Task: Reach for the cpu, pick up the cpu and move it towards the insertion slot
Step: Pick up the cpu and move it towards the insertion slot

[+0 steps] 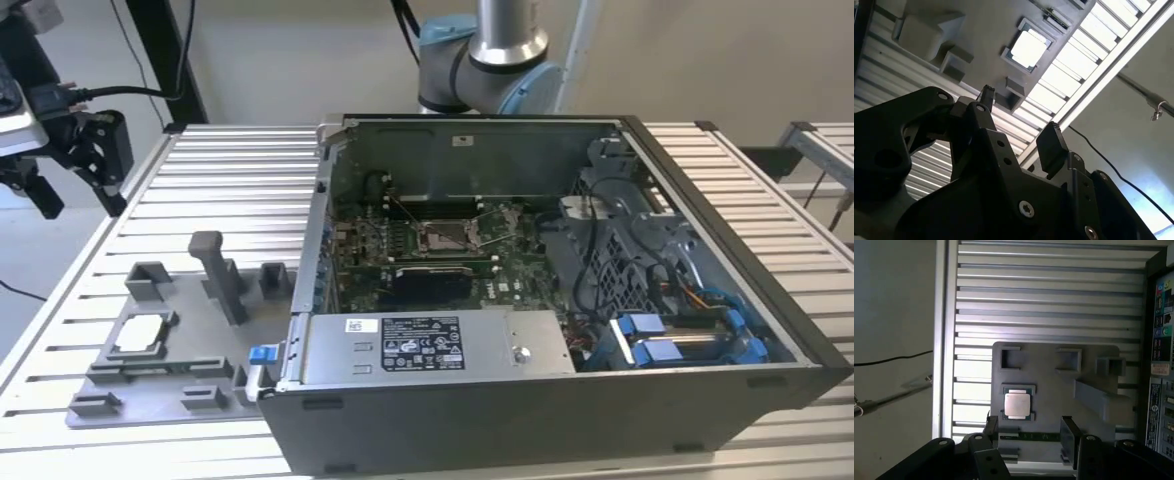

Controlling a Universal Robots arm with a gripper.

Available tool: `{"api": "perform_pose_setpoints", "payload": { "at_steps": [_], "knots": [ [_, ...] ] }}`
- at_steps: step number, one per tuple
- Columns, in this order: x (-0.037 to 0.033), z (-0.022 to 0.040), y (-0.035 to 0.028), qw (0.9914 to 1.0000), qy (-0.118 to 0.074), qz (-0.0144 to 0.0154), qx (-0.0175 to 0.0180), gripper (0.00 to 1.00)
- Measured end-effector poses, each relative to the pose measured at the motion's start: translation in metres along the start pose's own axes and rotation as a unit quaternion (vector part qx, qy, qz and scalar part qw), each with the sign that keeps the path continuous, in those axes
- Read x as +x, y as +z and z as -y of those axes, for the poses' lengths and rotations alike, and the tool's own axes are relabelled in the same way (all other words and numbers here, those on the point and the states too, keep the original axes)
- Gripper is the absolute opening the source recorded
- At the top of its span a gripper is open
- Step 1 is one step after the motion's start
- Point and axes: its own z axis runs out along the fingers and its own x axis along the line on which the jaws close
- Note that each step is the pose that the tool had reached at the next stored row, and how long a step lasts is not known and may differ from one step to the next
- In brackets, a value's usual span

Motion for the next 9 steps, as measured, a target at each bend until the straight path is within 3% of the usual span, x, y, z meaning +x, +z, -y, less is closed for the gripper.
{"api": "perform_pose_setpoints", "payload": {
  "at_steps": [3,9],
  "knots": [
    [0.0001,0.0000,0.0005,1.00000,0.000,0.0000,0.0000,1.00],
    [0.0000,0.0004,0.0100,1.00000,0.000,0.0000,0.0000,1.00]
  ]
}}
